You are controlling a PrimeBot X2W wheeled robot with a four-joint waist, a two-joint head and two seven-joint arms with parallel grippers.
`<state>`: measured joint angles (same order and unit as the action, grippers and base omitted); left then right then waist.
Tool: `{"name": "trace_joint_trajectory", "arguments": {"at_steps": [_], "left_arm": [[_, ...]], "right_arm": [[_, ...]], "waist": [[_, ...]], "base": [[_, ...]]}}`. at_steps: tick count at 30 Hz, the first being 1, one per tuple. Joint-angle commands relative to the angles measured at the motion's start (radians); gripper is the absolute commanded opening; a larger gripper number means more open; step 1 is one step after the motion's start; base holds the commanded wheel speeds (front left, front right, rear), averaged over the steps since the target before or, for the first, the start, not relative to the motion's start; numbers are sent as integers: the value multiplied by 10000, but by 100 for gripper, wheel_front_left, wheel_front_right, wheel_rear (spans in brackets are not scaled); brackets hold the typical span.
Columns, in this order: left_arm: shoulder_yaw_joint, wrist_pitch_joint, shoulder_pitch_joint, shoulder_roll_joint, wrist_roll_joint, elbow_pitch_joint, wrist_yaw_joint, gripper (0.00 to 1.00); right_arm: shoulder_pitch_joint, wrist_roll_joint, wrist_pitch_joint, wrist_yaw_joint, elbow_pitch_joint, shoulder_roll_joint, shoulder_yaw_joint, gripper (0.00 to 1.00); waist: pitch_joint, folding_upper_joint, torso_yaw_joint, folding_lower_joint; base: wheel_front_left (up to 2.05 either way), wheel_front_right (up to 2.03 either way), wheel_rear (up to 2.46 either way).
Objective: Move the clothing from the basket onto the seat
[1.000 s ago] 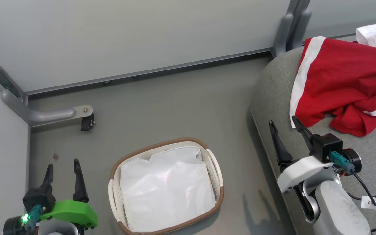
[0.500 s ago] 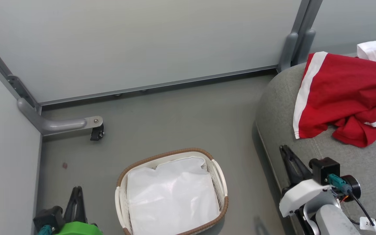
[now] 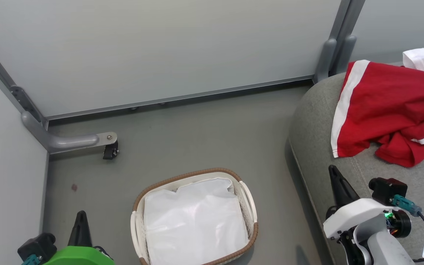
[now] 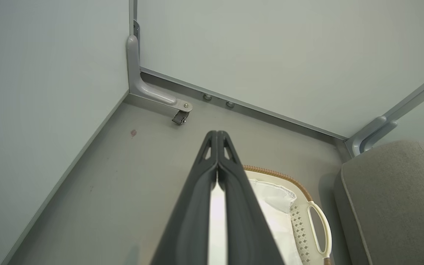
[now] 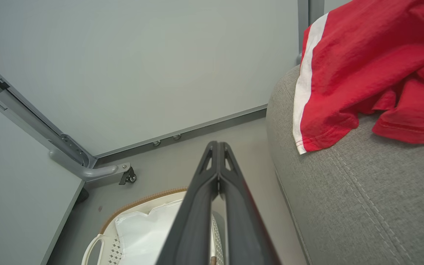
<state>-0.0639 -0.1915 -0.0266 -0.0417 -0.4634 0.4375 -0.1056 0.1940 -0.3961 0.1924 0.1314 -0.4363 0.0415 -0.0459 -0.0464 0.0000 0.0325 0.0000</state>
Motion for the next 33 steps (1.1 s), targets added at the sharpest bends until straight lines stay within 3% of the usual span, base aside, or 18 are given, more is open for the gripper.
{"name": "trace_joint_trajectory", "arguments": {"at_steps": [1, 33], "left_arm": [[-49, 96, -214, -45, -471, -238, -34, 0], [-228, 1283, -494, -74, -4898, -953, -129, 0]], "right_arm": [[64, -479, -101, -2, 251, 34, 87, 0], [-310, -5176, -1292, -5, 958, 66, 697, 0]], "waist": [[7, 0, -5, 0], [130, 0, -97, 0]], "base": [[0, 0, 0], [0, 0, 0]]}}
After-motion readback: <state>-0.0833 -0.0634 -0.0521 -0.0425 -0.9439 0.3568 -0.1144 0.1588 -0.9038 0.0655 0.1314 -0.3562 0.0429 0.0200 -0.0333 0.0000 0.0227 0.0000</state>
